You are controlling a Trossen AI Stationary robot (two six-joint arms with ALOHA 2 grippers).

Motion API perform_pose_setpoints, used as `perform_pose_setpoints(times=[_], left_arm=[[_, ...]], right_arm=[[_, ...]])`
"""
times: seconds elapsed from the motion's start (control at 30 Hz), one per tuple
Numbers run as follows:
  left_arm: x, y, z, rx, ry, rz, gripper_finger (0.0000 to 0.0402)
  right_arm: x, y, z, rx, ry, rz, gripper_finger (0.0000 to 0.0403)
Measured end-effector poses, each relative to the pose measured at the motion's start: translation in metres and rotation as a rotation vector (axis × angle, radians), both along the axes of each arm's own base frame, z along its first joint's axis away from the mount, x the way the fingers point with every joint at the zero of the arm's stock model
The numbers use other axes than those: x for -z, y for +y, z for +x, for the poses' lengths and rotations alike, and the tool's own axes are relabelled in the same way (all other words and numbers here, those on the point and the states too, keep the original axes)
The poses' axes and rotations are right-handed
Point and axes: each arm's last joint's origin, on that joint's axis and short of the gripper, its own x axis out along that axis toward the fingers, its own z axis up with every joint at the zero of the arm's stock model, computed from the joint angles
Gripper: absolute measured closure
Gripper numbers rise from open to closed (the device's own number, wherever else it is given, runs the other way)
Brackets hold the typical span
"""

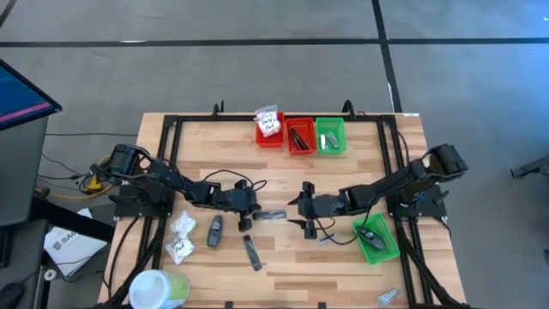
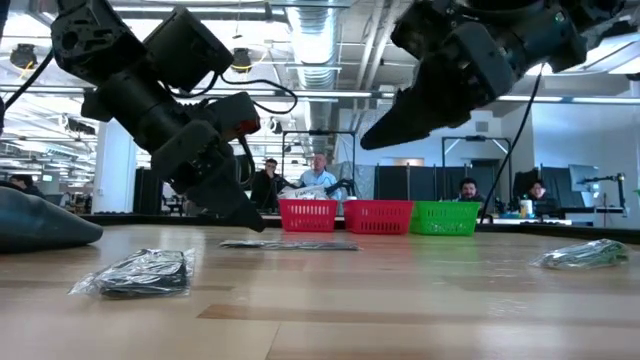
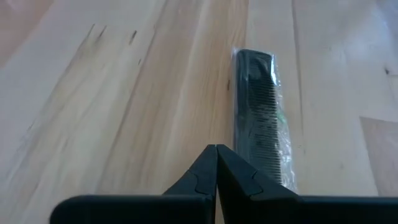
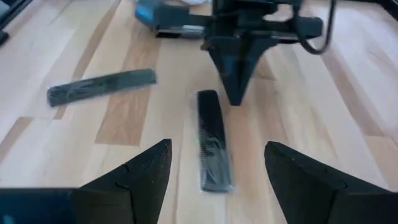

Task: Pick & Place Travel size toiletries

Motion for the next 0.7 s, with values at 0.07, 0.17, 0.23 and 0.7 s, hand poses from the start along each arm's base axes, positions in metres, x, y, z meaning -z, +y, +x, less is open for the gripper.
perform_pose_setpoints(times=[0.07,0.17,0.23,0.7], left_arm=[[0.0,0.0,0.0,0.007,-0.002,-0.002,0.0402],[-0.001,-0.002,0.001,0.04,-0.007,-0.027,0.0402],[-0.001,-0.003,0.001,0.07,-0.007,-0.03,0.0402],[0.007,-0.001,0.002,0.072,0.023,-0.015,0.0402]], right_arm=[[0.007,0.004,0.008,-0.014,-0.01,-0.013,0.0154],[0.02,0.008,0.022,-0.034,0.033,-0.057,0.0154],[0.023,0.011,0.032,-0.046,0.049,-0.084,0.0154],[0.034,0.013,0.06,-0.039,0.208,-0.128,0.0154]])
